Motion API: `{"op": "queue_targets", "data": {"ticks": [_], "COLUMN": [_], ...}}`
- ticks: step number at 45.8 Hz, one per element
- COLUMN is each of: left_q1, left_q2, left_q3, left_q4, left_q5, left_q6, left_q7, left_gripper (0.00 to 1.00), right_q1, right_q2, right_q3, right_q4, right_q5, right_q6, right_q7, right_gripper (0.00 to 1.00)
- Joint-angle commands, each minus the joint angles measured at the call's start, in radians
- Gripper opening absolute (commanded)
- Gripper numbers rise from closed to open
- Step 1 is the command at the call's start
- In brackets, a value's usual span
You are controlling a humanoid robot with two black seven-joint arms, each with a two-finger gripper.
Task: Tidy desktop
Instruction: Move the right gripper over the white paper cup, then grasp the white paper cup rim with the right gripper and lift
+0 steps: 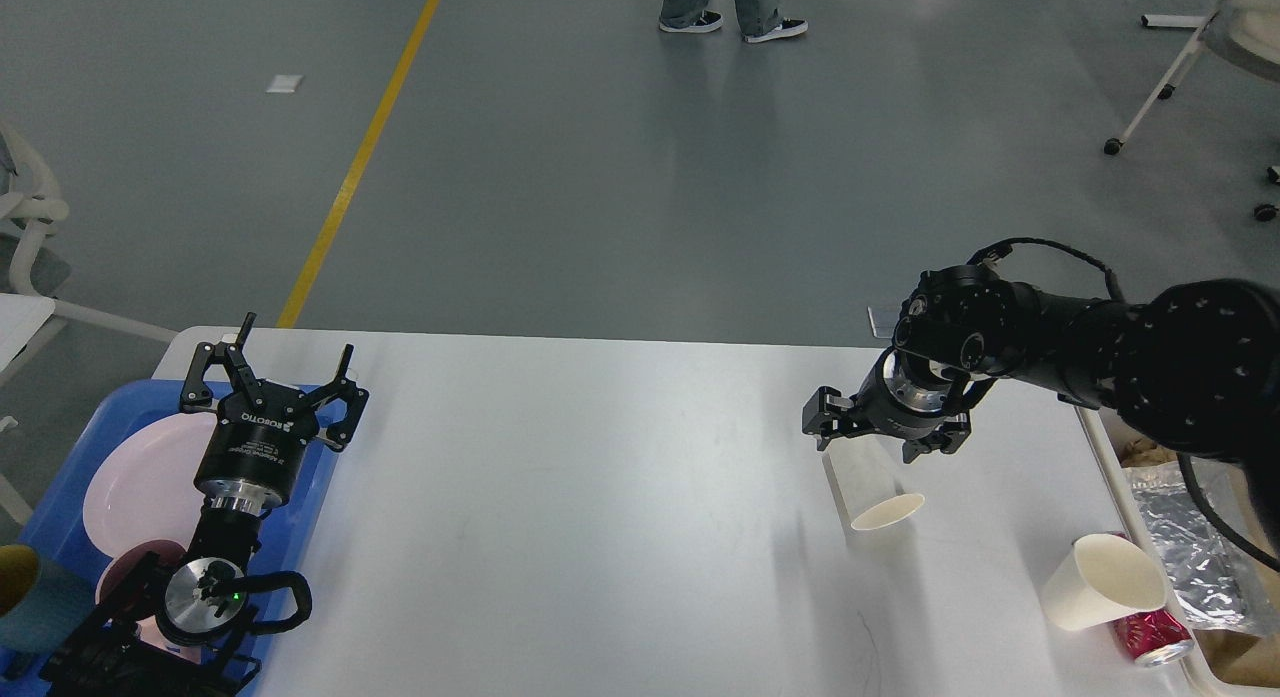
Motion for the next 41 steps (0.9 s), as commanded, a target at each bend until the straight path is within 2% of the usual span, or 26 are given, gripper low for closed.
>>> {"op": "queue_targets", "data": {"ticks": [1, 8, 16, 25, 34, 41], "left_q1": [0.000, 0.000, 0.000, 0.000, 0.000, 0.000], "left_q2": [0.000, 0.000, 0.000, 0.000, 0.000, 0.000], "left_q3": [0.000, 0.000, 0.000, 0.000, 0.000, 0.000], "left_q4": [0.000, 0.000, 0.000, 0.000, 0.000, 0.000], "left_q5": [0.000, 0.000, 0.000, 0.000, 0.000, 0.000], "left_q6": [0.000, 0.000, 0.000, 0.000, 0.000, 0.000], "left_q7": [-0.001, -0.001, -0.001, -0.001, -0.001, -0.001], "left_gripper": [0.96, 0.96, 0.96, 0.96, 0.96, 0.96], "right_q1": [-0.058, -0.107, -0.112, -0.132, -0.174, -0.179], "right_q2": [0.020, 0.020, 0.017, 0.024, 0.031, 0.030], "right_q3": [-0.001, -0.004, 0.000, 0.005, 0.005, 0.006], "right_q4": [-0.043, -0.040, -0.026, -0.028, -0.026, -0.023], "right_q5": [-0.069, -0.161, -0.168, -0.168, -0.167, -0.164], "right_q6": [-0.072, -0.181, -0.184, -0.193, -0.265, -0.271], "right_q7": [0.002, 0.003, 0.031, 0.031, 0.026, 0.026], "right_gripper": [0.95, 0.95, 0.95, 0.95, 0.95, 0.95]}}
